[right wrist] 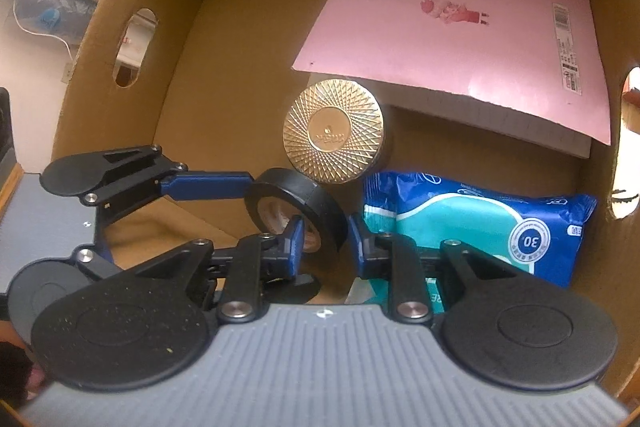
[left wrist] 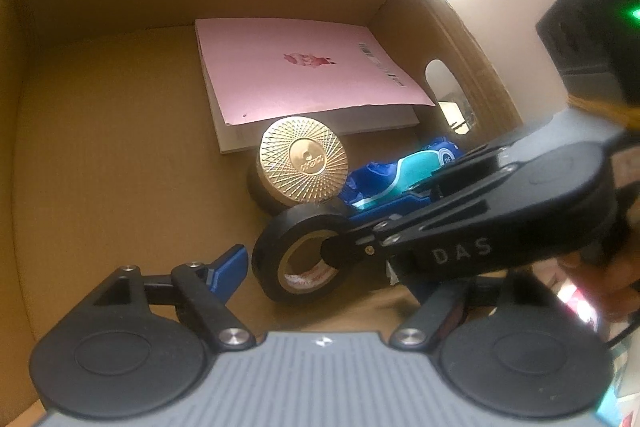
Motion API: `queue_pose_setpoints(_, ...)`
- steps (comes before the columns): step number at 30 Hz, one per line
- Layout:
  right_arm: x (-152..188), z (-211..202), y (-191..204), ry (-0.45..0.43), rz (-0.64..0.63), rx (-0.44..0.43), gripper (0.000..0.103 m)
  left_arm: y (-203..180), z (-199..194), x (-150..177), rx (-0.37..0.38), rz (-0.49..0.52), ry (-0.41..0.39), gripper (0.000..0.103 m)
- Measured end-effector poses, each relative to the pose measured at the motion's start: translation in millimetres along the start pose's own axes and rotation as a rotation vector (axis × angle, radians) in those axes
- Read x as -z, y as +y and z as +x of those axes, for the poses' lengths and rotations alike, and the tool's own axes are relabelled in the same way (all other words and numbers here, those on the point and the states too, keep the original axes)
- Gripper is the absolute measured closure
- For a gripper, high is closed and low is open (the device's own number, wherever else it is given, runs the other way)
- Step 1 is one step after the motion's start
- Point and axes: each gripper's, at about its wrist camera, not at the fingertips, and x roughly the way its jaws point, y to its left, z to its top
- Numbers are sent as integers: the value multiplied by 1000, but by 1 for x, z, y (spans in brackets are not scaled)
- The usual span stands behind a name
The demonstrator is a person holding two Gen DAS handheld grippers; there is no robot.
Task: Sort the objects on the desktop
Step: 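Lower the tape roll into the box beside the tin and open the right gripper, then withdraw the right tool from the box toward the plush doll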
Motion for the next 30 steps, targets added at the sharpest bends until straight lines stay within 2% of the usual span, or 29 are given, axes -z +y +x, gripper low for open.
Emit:
queue_pose_setpoints(3, -1, 2, 1, 11, -3, -1, 80, -1, 1, -1, 1, 6, 10, 20)
queue_pose_setpoints(7, -5, 11, 4, 51, -17, 22, 85, -1, 0, -1, 10, -3, 24, 18)
queue_pose_setpoints(13, -12, 12, 10, 124, -30, 23, 84, 0, -4, -1, 14, -9, 41, 18)
queue_pose_setpoints(18, -17, 0, 9, 151, -34, 18, 84, -1, -16, 0, 18, -3, 16, 13)
queue_pose_setpoints(21, -18, -16, 10, 116, -30, 13, 82, -1, -25, 0, 17, -4, -1, 13)
queue_pose_setpoints(23, -18, -27, 9, 84, -19, 9, 77, -1, -30, -1, 17, -11, -14, 13)
queue_pose_setpoints(30, -8, -55, 0, -33, -5, -2, 75, -9, -57, 4, 5, -29, -91, 13)
